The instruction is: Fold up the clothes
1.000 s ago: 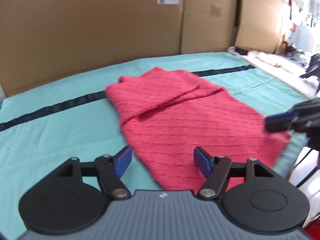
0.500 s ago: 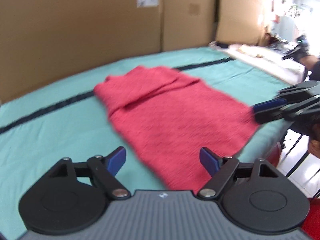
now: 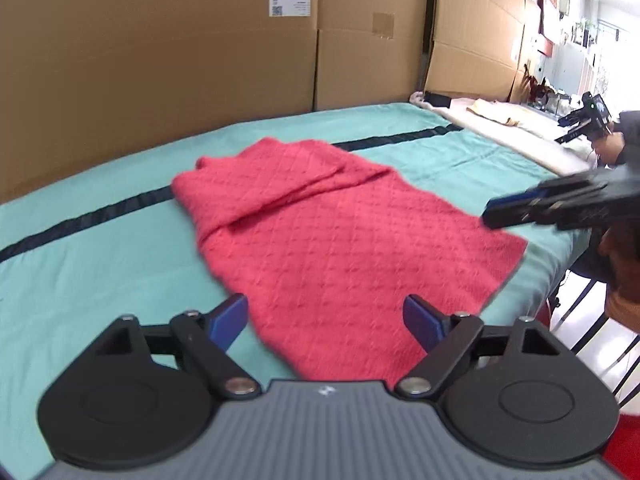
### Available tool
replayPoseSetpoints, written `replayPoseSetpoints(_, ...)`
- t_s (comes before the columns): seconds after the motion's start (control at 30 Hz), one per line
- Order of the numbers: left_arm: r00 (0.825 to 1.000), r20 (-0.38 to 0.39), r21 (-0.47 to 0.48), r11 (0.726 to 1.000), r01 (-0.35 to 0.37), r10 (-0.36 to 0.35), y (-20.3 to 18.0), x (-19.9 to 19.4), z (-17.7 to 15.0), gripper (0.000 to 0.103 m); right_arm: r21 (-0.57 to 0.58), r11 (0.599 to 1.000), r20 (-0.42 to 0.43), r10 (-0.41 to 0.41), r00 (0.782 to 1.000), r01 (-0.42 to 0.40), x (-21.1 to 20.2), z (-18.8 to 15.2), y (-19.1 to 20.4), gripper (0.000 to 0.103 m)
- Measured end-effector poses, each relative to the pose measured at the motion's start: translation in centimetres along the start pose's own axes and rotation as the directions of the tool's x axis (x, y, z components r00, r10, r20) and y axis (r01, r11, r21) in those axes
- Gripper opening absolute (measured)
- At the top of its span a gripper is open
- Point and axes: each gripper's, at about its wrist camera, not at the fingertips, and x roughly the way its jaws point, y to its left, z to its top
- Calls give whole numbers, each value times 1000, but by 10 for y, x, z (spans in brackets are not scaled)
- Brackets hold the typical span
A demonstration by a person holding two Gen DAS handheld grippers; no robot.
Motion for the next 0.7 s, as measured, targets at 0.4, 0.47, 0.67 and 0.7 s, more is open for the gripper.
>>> replayPoseSetpoints(0.4,996,-76,-26,998,-50,47,19,1,-16,96,-147,987,-46,-65,997,57,-3,-13,3,34)
replayPoseSetpoints(0.47,996,-81,-20,999,-47,46,20,0,-17,97,-170,984,-33,-50,998,43,-5,-12,6,34)
replayPoseSetpoints(0.67,999,-29,-138,990,-18,14,50,-9,2,91,-71,997,49,-9,999,13,-12,8,-8,34)
replayPoseSetpoints(0.7,1000,2,-188,982,-6,6,59,-8,10,92,-71,997,67,-15,998,20,-7,16,-7,34)
